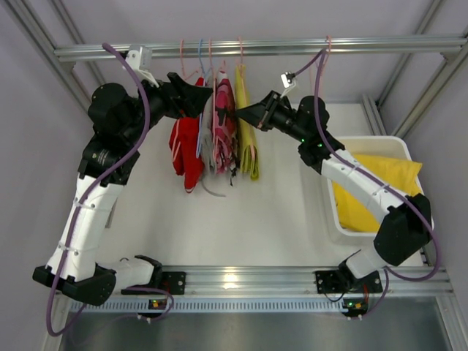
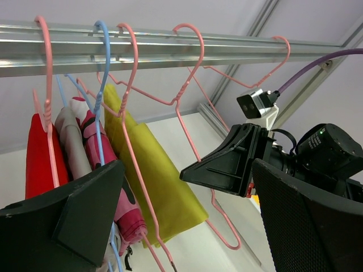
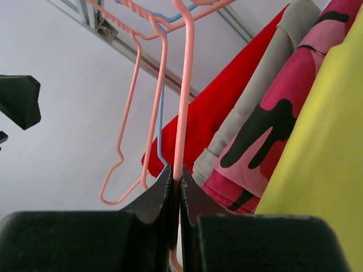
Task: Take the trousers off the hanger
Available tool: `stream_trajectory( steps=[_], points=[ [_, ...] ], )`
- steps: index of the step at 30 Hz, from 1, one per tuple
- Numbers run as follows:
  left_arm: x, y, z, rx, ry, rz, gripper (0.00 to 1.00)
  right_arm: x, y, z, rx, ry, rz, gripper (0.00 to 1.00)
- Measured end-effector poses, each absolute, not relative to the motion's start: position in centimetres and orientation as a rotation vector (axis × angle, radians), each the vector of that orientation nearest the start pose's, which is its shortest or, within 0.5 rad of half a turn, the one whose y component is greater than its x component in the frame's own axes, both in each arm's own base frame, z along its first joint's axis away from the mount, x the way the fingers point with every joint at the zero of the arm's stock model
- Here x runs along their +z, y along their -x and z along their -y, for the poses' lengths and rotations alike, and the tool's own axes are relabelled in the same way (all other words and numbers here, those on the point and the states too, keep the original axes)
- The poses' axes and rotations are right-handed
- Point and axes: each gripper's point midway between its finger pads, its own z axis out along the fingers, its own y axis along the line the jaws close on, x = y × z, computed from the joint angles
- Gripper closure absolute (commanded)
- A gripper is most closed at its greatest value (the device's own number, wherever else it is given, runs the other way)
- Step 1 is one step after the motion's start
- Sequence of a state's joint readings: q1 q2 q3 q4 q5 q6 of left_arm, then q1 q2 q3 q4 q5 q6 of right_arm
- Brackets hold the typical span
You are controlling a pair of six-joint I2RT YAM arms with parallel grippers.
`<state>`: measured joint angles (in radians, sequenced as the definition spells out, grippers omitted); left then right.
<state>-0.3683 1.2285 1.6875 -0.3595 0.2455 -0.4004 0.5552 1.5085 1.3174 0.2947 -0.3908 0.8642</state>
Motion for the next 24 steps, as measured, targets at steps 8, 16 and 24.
stream_trajectory(
  steps=[8,16,24],
  points=[
    [50.9,-32.2,18.7,-0.812,-0.170,-1.521,0.01,40.8,-35.7,-32.4,1.406,0.103,-1.608,1.00],
    [50.4,-32.5,19.2,-0.832,-0.169,-1.538,0.01,44.2,-36.6,-29.5,1.371,0.070,-1.526,1.00],
    [48.9,-31.5,21.8,-1.024,-0.220,-1.567,0.02,46.3,-32.7,-27.2,1.380,0.075,-1.470,1.00]
  ],
)
